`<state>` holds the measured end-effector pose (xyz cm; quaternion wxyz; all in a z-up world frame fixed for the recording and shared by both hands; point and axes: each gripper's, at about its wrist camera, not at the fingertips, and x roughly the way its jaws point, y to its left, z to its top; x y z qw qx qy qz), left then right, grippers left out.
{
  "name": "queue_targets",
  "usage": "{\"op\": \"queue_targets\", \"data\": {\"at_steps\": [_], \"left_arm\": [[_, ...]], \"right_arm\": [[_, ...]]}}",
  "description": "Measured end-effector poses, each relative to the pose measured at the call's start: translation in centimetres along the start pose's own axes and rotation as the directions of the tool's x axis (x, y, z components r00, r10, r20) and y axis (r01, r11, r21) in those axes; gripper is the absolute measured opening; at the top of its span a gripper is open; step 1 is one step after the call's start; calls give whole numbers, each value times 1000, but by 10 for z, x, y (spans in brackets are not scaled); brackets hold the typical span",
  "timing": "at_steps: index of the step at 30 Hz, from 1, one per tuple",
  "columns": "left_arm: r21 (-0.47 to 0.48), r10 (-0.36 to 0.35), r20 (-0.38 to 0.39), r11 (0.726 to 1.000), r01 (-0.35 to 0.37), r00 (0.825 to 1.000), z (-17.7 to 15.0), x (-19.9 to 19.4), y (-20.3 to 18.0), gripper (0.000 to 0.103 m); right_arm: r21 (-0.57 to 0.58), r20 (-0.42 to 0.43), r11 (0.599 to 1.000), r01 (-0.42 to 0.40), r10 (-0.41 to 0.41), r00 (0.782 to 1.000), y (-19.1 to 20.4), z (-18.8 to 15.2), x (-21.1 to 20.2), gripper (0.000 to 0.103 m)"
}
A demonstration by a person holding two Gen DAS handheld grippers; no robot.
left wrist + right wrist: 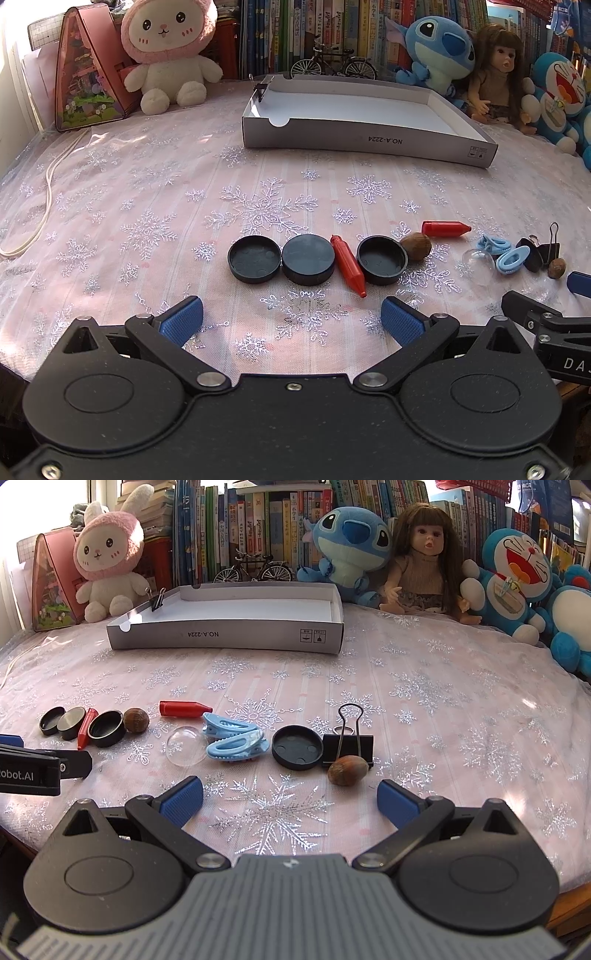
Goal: Organize rigid objects
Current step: 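Close the right gripper on the brown acorn while the left gripper grasps a black round lid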
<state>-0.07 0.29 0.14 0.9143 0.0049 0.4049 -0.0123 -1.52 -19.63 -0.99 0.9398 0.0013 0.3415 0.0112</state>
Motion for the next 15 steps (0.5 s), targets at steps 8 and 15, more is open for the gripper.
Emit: {"op": "queue_targets", "data": {"at_steps": [8, 15], "left_arm": [[13, -62, 56, 998, 61, 996, -2, -15, 4, 59], [14, -95, 99, 995, 94, 991, 0, -26, 7, 33]], "right_arm": [[2, 57, 999, -40, 40, 998, 0, 0, -9, 91], [-9, 98, 999, -43, 44, 994, -2, 3, -16, 77]]}}
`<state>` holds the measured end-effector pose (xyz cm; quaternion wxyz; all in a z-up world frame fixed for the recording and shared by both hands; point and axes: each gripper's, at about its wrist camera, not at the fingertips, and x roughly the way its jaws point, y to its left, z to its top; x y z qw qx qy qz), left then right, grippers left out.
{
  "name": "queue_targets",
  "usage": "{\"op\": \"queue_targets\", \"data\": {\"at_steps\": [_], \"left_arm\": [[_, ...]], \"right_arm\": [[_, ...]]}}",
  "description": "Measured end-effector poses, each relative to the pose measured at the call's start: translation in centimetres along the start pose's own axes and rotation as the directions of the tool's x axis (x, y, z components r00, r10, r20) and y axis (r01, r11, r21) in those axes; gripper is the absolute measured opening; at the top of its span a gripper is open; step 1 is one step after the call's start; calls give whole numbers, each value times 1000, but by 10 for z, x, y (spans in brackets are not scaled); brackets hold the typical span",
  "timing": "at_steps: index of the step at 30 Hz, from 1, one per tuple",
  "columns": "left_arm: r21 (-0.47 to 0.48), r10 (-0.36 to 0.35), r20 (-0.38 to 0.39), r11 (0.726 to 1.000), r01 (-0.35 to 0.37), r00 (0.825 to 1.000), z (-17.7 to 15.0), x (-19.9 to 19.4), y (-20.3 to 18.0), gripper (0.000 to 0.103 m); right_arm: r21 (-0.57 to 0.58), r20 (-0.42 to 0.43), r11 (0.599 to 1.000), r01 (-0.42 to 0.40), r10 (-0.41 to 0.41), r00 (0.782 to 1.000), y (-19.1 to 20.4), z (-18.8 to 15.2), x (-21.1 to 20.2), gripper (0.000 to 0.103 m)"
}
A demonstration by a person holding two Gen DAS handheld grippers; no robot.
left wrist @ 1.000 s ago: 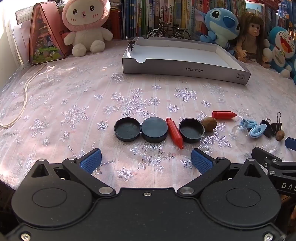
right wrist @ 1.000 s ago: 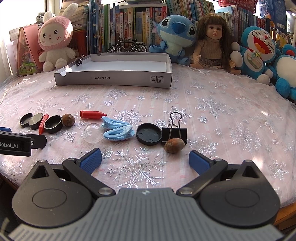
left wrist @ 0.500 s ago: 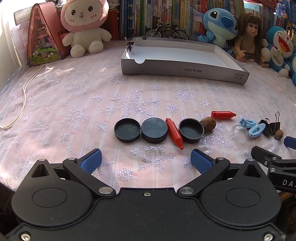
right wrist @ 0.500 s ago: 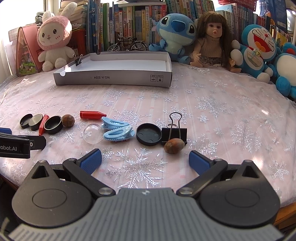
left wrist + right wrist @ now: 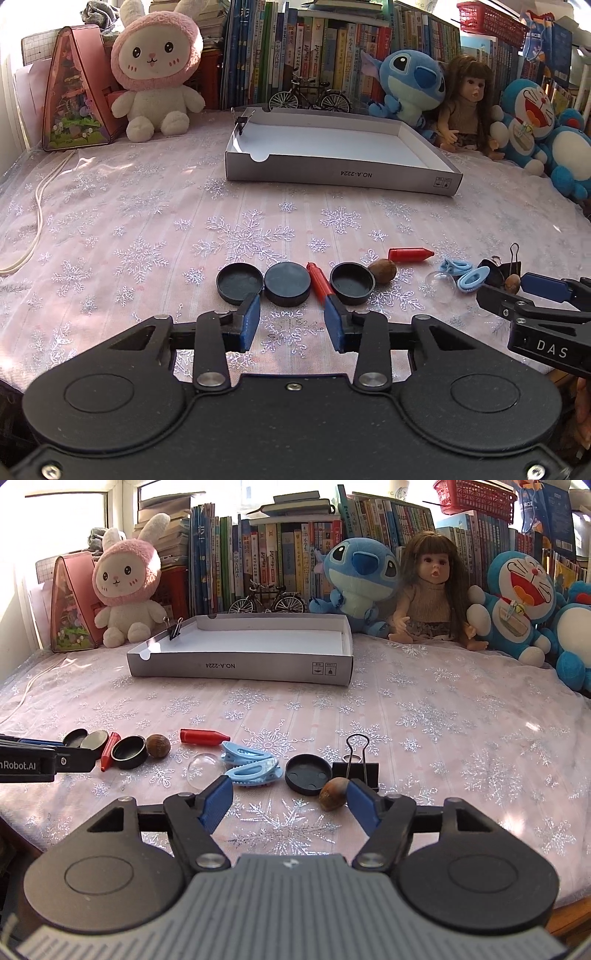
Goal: Organize rigid objects
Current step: 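Close the right gripper on the brown acorn while the left gripper grasps a black round lid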
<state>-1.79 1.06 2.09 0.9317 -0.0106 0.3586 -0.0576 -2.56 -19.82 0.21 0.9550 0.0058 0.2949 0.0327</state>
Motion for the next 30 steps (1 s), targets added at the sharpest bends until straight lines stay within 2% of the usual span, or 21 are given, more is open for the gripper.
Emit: {"op": "queue_targets", "data": {"at_steps": [2, 4, 8, 11, 14, 16, 18, 30], "left_arm": [[3, 3, 1, 1000, -3, 1000, 0, 0, 1, 28], [-4, 15, 5, 1000, -15, 1000, -2, 0, 4, 28], [3, 50, 23, 999, -50, 999, -2, 1, 7, 28], [27, 38, 35, 999, -39, 999, 1, 4, 5, 28], [41, 24, 33, 999, -25, 999, 4, 10, 2, 28], [43, 16, 23, 999, -17, 1000, 5, 15, 0, 28], [45, 16, 21, 999, -17, 1000, 4, 18, -2, 28], [68, 38, 42, 997, -41, 998, 11, 33, -3, 29]], "right_arm": [[-10, -2, 1000, 15, -15, 1000, -3, 0, 0, 73], [-11, -10, 999, 32, -33, 999, -7, 0, 1, 64], [-2, -20, 998, 58, -58, 998, -15, -4, 2, 56], [-7, -15, 998, 65, -65, 998, -16, -4, 2, 51], [-7, -17, 997, 71, -71, 997, -17, -4, 5, 42], [1, -21, 997, 74, -74, 997, -17, -4, 6, 32], [8, -19, 997, 71, -71, 997, -18, -5, 7, 28], [38, 4, 997, 63, -63, 998, -19, -1, 5, 25]]}}
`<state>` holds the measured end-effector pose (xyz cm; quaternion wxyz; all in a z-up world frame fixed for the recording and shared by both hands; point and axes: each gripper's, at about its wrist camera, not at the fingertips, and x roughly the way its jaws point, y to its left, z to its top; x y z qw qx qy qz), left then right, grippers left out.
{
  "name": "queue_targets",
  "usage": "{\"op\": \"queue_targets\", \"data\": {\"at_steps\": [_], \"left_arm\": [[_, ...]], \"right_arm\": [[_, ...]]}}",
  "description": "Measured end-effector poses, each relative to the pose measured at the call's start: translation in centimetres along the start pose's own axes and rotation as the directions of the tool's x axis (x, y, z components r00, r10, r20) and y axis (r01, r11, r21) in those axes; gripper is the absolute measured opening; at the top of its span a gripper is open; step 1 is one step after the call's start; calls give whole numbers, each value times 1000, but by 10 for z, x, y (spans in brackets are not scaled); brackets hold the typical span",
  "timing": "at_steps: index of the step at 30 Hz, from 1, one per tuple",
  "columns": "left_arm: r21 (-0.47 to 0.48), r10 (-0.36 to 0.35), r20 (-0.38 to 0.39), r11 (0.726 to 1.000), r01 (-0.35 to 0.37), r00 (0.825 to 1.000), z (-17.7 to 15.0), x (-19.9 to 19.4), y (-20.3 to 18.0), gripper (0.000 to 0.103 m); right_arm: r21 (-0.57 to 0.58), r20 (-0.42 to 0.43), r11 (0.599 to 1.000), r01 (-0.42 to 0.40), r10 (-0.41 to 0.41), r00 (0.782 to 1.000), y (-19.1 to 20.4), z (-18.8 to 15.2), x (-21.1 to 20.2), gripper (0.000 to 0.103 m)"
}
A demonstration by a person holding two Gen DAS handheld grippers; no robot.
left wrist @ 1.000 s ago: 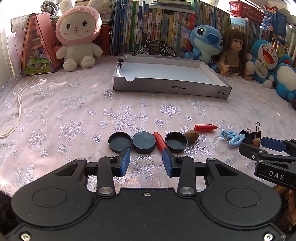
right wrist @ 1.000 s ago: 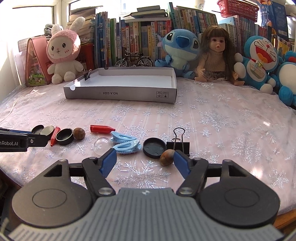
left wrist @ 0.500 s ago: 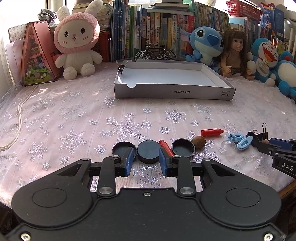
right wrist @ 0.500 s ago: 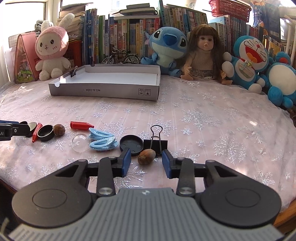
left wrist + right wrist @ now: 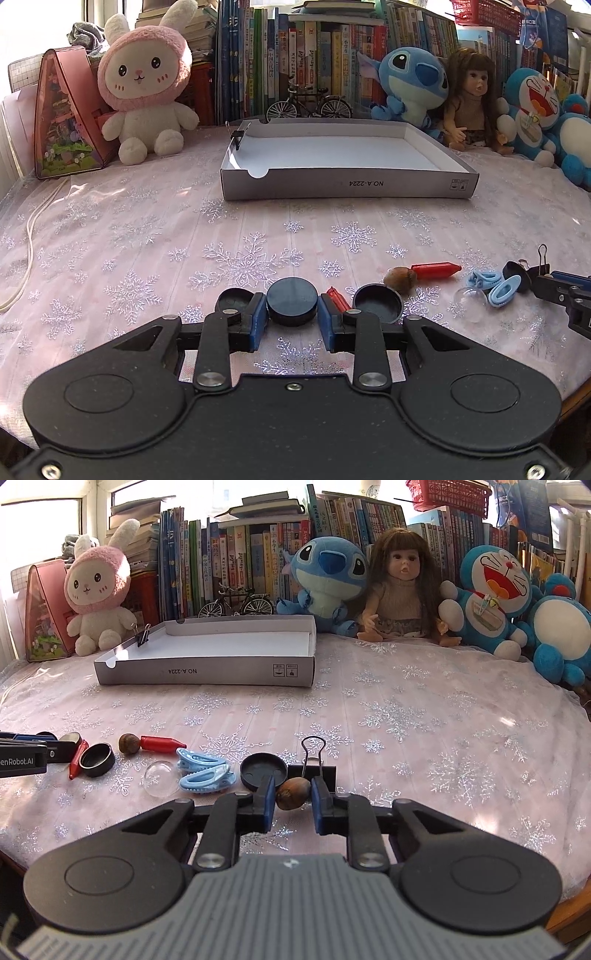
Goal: Organize rigid objects
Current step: 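Close the right gripper on the brown acorn while the left gripper grasps a black round lid, then lift the acorn with the right gripper while the left gripper lifts the black lid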
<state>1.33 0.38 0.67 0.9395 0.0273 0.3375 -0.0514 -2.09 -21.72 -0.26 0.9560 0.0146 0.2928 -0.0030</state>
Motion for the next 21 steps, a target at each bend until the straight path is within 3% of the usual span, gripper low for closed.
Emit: {"op": "queue_targets", "data": {"at_steps": [4, 7, 13, 21], "left_arm": [[17, 20, 8, 1000, -20, 1000, 0, 4, -2, 37], [27, 29, 17, 999, -30, 999, 0, 6, -3, 37], [-6, 23, 22, 1000, -22, 1000, 3, 4, 1, 23], [4, 30, 5, 1000, -30, 1000, 10, 12, 3, 23]], "right_arm": [[-6, 4, 1000, -1, 1, 1000, 1, 1, -1, 25], [-8, 1, 1000, -2, 2, 1000, 2, 2, -1, 25], [-3, 6, 1000, -5, 5, 1000, 1, 4, -2, 25], [19, 10, 1000, -18, 18, 1000, -1, 12, -1, 25]]}}
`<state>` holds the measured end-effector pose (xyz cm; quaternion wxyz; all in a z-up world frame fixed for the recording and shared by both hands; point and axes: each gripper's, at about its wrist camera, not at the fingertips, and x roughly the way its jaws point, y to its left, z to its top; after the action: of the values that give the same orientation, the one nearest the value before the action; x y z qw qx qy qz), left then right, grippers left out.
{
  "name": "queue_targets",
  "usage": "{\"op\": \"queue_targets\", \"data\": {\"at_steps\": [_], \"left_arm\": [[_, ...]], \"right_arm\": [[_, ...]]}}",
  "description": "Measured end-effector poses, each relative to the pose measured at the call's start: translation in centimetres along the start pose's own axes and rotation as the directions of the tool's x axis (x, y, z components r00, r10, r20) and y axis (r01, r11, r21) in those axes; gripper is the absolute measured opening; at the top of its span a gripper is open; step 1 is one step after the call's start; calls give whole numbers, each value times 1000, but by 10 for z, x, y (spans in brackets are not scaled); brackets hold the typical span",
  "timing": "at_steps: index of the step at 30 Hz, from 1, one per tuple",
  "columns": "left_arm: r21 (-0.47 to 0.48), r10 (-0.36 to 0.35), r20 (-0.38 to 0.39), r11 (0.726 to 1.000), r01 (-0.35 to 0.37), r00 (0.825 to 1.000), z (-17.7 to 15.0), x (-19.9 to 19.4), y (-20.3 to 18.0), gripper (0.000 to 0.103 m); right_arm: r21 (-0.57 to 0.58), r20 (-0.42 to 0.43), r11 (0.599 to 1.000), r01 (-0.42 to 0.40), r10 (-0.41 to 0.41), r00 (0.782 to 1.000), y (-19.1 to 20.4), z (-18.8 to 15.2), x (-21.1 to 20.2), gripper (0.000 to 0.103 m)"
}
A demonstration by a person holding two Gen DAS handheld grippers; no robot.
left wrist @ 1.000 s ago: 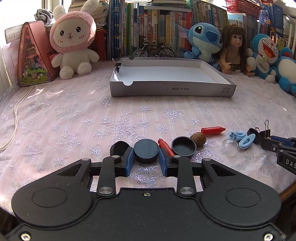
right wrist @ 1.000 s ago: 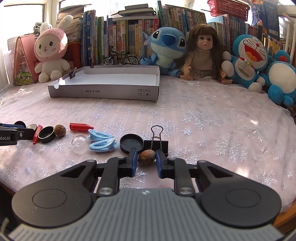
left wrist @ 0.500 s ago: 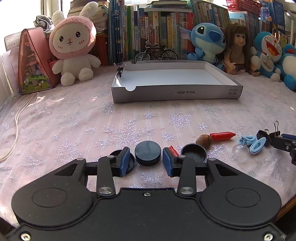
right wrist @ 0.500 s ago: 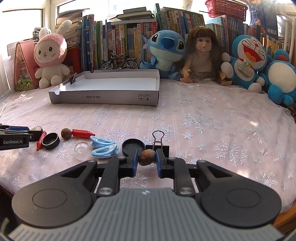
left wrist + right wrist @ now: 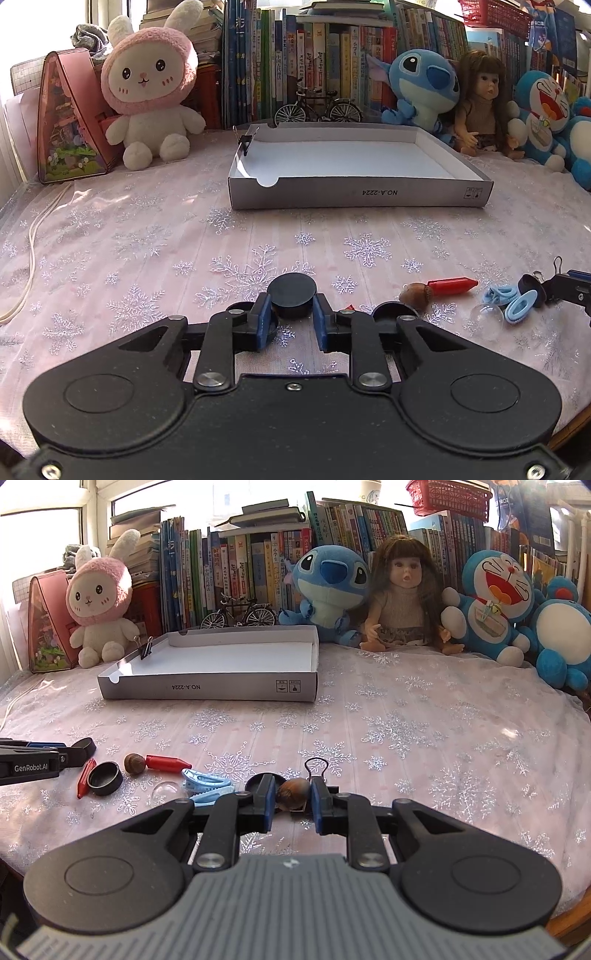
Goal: Organize rigid objects
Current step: 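Lift the acorn with the right gripper while the left gripper lifts the black lid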
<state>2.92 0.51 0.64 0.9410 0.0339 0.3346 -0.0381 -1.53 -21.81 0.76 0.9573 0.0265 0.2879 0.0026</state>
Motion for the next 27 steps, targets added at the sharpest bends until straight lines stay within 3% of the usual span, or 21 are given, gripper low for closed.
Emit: {"op": "queue_targets", "data": {"at_steps": [4, 13, 22, 27], "left_arm": [[34, 20, 11, 999, -20, 1000, 1, 6, -6, 35], [25, 19, 17, 999, -20, 1000, 7, 17, -7, 32], [18, -39, 29, 999, 38, 999, 27, 6, -1, 32], [-31, -81, 4, 996, 81, 997, 50, 8, 10, 32]], "right_arm": [[3, -11, 1000, -6, 6, 1000, 1, -2, 1, 25], [6, -17, 1000, 3, -2, 1000, 0, -3, 2, 25], [30, -10, 999, -23, 23, 1000, -4, 10, 6, 25], [72, -24, 996, -62, 64, 998, -10, 29, 20, 25]]}}
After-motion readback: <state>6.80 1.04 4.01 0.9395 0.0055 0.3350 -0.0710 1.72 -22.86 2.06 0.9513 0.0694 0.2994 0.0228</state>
